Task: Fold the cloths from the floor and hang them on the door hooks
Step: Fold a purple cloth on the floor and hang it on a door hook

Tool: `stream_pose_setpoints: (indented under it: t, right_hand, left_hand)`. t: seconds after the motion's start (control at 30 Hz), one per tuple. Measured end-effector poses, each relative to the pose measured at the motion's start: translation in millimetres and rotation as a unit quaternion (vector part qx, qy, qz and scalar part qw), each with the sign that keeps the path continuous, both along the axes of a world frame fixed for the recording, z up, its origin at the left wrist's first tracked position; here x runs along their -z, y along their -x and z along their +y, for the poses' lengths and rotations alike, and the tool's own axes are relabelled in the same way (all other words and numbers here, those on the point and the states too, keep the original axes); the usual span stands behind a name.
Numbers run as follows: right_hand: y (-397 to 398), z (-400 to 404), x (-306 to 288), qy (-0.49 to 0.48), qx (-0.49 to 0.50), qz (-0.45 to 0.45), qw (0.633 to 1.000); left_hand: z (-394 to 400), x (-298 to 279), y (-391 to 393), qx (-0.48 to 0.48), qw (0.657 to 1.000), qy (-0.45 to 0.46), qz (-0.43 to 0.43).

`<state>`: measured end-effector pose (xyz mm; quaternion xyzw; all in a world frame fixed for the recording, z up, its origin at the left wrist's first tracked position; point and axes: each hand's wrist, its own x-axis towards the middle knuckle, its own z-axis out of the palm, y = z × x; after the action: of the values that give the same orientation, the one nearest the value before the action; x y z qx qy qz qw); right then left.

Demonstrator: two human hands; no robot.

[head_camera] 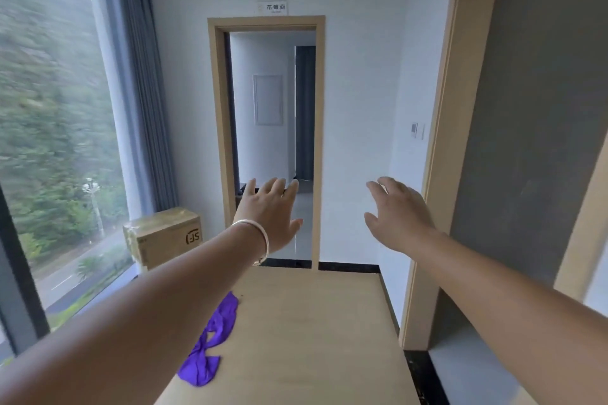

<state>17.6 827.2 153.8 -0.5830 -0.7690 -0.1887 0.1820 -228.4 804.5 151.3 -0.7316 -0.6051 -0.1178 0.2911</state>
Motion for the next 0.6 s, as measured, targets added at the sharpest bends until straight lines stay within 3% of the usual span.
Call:
stream_pose_setpoints:
  t: [0.6]
  right_hand:
    - [18, 220, -16, 0.002, 0.050, -0.018, 0.999]
  left_hand:
    - [247, -8, 13, 0.050, 0.999, -0.006, -0.010]
